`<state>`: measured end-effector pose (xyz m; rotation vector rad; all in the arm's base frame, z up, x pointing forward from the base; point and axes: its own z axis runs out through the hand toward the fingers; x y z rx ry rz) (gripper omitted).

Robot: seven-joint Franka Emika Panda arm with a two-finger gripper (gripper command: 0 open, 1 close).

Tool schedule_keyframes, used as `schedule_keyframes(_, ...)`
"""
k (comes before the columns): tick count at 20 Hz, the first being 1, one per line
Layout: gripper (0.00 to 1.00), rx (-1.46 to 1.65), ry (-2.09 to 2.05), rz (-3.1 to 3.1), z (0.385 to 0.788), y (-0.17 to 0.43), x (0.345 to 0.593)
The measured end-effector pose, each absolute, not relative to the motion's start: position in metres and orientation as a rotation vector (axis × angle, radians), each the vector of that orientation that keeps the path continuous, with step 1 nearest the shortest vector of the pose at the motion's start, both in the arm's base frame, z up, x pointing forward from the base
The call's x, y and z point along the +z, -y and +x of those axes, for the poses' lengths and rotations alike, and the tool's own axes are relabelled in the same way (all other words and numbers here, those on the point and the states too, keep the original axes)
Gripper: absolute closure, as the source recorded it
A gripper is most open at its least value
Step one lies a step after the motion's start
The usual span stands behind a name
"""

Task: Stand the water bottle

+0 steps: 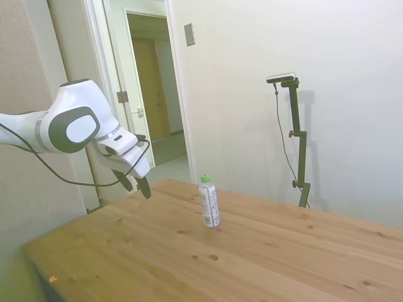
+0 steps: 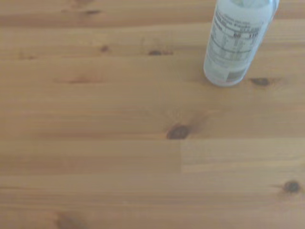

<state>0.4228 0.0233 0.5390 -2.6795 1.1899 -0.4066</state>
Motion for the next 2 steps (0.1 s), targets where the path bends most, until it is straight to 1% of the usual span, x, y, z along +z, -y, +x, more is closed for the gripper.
schedule_keyframes(2, 0.00, -0.363, -1.185, -2.693, 0.4166, -0.0192, 0.5351)
